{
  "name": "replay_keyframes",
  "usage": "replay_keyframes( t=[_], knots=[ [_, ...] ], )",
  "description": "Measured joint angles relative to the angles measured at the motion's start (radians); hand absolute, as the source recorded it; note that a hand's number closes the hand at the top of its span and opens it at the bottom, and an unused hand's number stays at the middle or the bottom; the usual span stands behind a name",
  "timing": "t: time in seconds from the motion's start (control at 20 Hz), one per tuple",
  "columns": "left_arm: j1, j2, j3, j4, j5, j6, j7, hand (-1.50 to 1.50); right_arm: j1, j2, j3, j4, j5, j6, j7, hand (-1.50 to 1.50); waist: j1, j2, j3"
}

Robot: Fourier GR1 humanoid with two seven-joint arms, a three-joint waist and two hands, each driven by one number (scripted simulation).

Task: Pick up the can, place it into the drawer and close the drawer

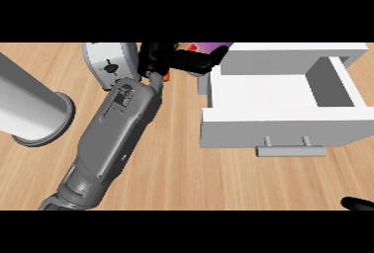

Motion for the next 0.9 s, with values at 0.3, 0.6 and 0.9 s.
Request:
replay_keyframes(
  t=[0.3, 0.6, 0.9],
  knots=[
    [-0.170, 0.000, -0.028, 0.093, 0.028, 0.064, 0.066, 1.50, -0.016, 0.010, 0.023, -0.023, 0.019, -0.020, 0.028, -1.50, -0.011, 0.003, 0.000],
    [-0.351, -0.001, -0.061, 0.227, 0.080, 0.123, 0.107, 1.50, -0.029, 0.020, 0.046, -0.026, 0.034, -0.030, 0.035, -1.50, -0.024, 0.006, 0.001],
    [-0.477, -0.001, -0.069, 0.398, 0.126, 0.118, 0.076, 1.50, -0.054, -0.010, 0.013, -0.005, 0.000, -0.019, 0.034, -1.50, -0.040, 0.012, 0.001]
  ],
)
